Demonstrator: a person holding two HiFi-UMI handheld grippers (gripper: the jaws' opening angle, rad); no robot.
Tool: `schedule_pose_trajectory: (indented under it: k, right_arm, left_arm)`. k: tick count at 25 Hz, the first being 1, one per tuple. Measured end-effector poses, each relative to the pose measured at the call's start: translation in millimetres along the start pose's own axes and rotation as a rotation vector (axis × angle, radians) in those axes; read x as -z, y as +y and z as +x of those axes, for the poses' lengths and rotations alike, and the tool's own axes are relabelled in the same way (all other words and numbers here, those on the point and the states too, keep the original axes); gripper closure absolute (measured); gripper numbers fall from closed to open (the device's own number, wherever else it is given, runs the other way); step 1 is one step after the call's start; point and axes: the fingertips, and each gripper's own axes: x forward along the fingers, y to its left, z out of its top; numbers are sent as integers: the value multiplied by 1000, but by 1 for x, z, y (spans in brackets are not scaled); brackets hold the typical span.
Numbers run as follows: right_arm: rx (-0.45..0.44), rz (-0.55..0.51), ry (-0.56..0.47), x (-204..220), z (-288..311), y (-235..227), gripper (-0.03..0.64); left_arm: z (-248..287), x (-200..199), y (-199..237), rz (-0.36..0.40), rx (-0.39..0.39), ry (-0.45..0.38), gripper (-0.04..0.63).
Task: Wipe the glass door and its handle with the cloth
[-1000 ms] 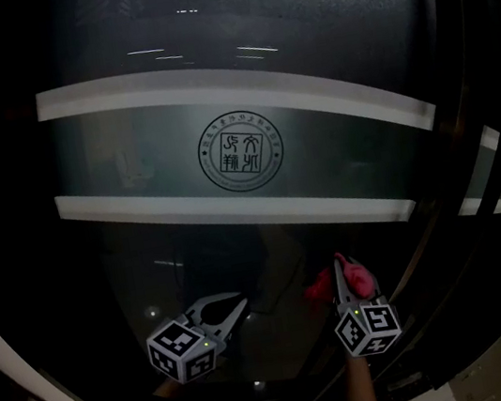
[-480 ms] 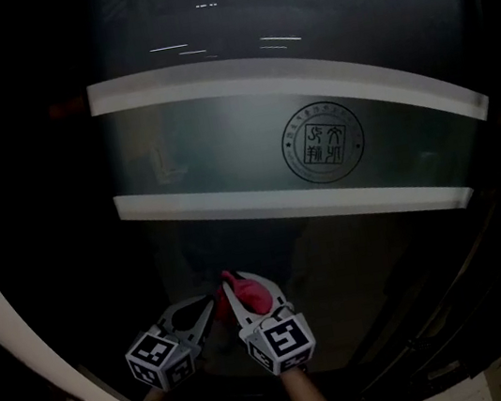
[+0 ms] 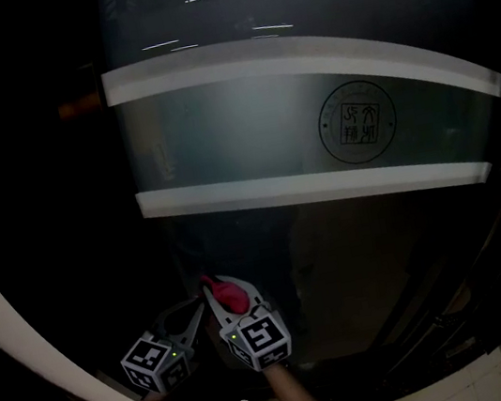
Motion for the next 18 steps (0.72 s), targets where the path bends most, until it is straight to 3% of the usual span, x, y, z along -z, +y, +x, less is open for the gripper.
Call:
schedule_pose_trajectory:
  k: [7,18]
  right_arm:
    - [101,-51,31,-8,-65,-63,571]
    - [312,-75,87,-27,-249,-222,571]
  left_arm:
    - [53,0,-75,-30,107,-4,580]
    - [162,-2,-243,-39,233,-4,580]
